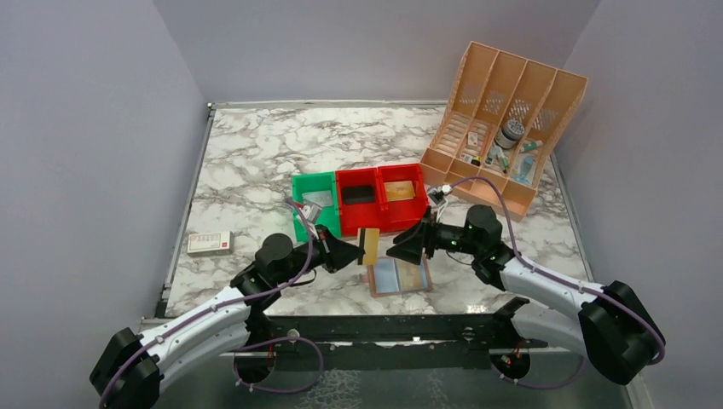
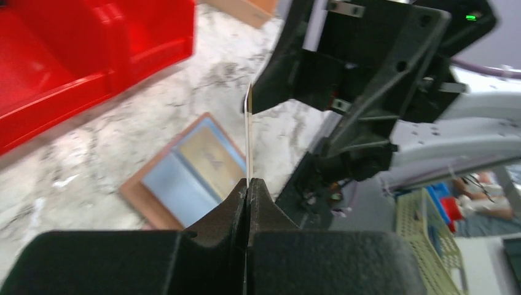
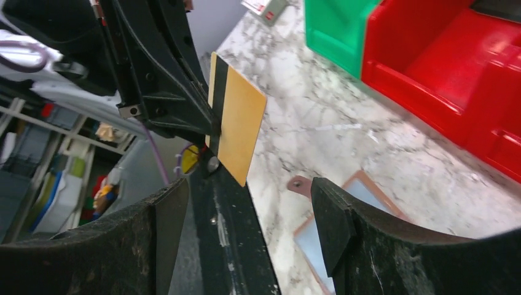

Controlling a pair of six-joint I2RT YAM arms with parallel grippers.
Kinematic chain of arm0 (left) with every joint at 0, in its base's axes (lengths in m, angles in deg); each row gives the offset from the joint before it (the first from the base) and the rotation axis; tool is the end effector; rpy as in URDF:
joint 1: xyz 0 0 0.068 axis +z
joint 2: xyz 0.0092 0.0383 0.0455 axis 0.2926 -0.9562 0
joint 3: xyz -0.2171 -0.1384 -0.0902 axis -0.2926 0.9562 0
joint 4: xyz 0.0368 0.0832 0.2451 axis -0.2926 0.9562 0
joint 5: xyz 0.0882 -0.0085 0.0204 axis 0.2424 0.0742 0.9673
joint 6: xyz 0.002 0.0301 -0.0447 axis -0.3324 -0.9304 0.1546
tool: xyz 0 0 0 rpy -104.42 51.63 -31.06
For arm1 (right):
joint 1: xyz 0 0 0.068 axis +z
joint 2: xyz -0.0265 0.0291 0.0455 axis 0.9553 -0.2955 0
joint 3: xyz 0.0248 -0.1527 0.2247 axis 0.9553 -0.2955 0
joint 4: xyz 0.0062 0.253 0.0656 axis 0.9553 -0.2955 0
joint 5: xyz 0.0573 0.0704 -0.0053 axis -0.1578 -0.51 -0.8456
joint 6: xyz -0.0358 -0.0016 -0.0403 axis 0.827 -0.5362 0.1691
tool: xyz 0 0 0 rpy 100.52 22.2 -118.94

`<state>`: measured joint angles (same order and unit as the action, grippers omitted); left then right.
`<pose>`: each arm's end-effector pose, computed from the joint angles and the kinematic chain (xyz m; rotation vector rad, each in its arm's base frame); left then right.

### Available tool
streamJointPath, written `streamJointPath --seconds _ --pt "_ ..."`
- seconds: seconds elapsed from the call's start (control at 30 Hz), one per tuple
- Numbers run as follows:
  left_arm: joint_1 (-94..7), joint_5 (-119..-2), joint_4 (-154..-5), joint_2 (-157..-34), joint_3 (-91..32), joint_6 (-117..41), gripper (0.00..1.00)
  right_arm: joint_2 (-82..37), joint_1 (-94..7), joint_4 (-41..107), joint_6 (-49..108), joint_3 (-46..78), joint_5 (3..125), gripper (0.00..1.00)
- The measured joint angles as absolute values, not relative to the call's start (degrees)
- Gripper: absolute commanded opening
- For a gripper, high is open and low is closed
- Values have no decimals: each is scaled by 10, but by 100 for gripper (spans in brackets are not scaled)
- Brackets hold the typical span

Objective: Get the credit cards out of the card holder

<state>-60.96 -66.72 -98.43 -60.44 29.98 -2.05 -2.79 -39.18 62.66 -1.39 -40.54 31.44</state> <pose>0.1174 -0.1254 0.2108 0.1571 1.8843 -1.3590 0.1649 0.1372 0.2025 -0.4889 1.9531 1.4727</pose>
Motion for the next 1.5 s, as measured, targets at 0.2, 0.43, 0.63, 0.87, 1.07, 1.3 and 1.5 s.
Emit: streamJointPath --seconds 0.2,0.43,0.63,0.87,1.07,1.3,1.5 --pt "-610 -727 -1057 -596 300 5 0 -46 -392 705 -66 -405 268 66" --pt "-610 -754 -1108 -605 300 29 0 -55 -392 761 -105 -405 225 63" --pt "-610 -764 -1146 -629 300 45 0 -70 -389 798 -128 -401 205 56" --pt "-610 -779 -1179 -645 302 55 0 -115 -386 867 -174 -401 196 47" --pt "-610 -782 -1193 -646 309 61 0 -129 -382 925 -207 -401 193 40" --pt "-610 -782 -1210 -660 311 66 0 -137 -369 949 -222 -400 191 20" --pt "-610 -783 -1218 -663 311 66 0 -141 -369 958 -228 -400 190 12"
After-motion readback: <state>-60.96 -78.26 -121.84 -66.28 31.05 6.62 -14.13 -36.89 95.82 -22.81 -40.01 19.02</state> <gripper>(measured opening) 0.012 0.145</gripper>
